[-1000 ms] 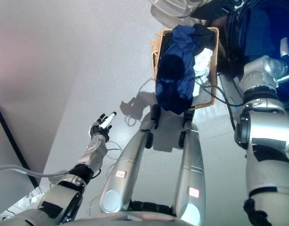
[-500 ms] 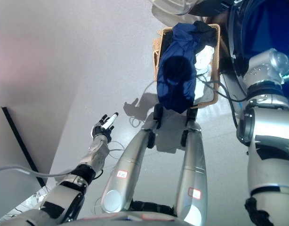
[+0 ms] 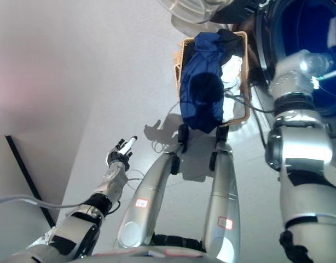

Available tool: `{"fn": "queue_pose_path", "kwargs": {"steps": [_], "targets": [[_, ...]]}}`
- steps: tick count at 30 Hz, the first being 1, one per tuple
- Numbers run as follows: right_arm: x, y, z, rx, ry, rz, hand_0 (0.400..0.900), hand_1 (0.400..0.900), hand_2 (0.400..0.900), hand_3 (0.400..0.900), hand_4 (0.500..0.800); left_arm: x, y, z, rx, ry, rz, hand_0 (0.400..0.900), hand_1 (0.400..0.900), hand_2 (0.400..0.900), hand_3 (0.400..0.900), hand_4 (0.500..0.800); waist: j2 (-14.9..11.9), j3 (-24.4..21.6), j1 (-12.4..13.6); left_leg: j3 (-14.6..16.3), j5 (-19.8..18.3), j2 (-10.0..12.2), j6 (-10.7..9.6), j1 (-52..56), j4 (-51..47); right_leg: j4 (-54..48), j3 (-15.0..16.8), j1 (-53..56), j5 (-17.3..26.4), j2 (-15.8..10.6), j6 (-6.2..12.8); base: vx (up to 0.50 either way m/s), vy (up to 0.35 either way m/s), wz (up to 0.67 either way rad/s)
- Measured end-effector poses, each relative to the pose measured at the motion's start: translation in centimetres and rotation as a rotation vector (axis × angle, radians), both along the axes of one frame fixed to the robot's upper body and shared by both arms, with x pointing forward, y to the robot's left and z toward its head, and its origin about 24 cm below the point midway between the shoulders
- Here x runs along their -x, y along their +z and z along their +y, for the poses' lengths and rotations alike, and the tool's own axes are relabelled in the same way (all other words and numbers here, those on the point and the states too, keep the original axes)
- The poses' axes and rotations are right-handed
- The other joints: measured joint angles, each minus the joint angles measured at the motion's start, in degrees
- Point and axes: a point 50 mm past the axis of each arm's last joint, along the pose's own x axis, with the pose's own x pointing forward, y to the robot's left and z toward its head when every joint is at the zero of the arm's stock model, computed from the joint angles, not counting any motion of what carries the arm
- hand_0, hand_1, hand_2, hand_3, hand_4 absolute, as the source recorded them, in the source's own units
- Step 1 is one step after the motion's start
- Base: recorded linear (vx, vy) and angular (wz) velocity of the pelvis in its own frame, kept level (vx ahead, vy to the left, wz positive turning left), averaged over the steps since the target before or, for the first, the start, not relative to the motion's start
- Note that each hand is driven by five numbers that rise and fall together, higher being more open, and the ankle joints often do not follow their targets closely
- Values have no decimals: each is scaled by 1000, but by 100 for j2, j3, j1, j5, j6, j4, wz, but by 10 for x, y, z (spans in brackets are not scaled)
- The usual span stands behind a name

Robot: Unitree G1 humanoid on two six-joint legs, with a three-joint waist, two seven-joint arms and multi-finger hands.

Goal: Put the clothes in the basket into the washing machine.

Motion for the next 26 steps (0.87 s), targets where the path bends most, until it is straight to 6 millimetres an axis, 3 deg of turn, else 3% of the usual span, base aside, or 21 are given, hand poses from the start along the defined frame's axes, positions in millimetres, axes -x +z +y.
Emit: {"fn": "queue_pose_path", "kwargs": {"steps": [4, 7, 10, 14, 18, 22, 26], "targets": [[-9, -42, 58, 51, 196, -7, 900, 900, 900, 900, 800, 4, -6, -5, 50, 31, 28, 900, 900, 900, 900, 800, -8, -35, -97, -12, -56, 35, -7, 114, 10, -105, -19, 161, 5, 39, -7, -4, 27, -9], [-2, -87, 88, 59, 283, 52, 900, 900, 900, 900, 800, 8, -12, -3, 72, 56, 61, 900, 900, 900, 900, 800, -18, -40, -206, -53, -112, 66, 21, 276, 8, -259, -87, 420, 6, 64, -5, 15, 36, -5], [12, -132, 102, 81, 331, 138, 900, 900, 900, 900, 800, 13, -16, 2, 83, 87, 79, 900, 900, 900, 900, 800, -54, -62, -263, -79, -220, 99, 51, 395, 100, -392, -137, 660, 8, 98, -1, 35, 53, -5], [36, -189, 107, 105, 383, 277, 900, 900, 900, 900, 800, 28, -30, 8, 99, 127, 136, 900, 900, 900, 900, 800, -212, -130, -355, -94, -278, 112, 87, 865, -30, -677, -175, 1221, 63, 114, 78, 81, 54, -7], [66, -254, 101, 215, 486, 528, 900, 900, 900, 900, 800, 57, -55, 15, 114, 152, 252, 900, 900, 900, 900, 800, -567, -494, -389, -80, -294, 127, 104, 1509, -427, -1207, -192, 1899, 146, 128, 148, 95, 52, -8], [118, -332, 80, 279, 581, 934, 900, 900, 900, 900, 800, 99, -81, 23, 79, 104, 397, 900, 900, 900, 900, 800, -739, -1087, -386, -131, -261, 137, 117, 2307, -983, -1970, -325, 2820, 294, 150, 211, 71, 16, -1], [174, -381, 67, 266, 683, 1230, 900, 900, 900, 900, 800, 132, -96, 35, 20, 57, 505, 900, 900, 900, 900, 800, -742, -1458, -362, -145, -174, 131, 195, 3137, -1559, -2613, -371, 3668, 439, 183, 259, 63, -10, 0]]}}
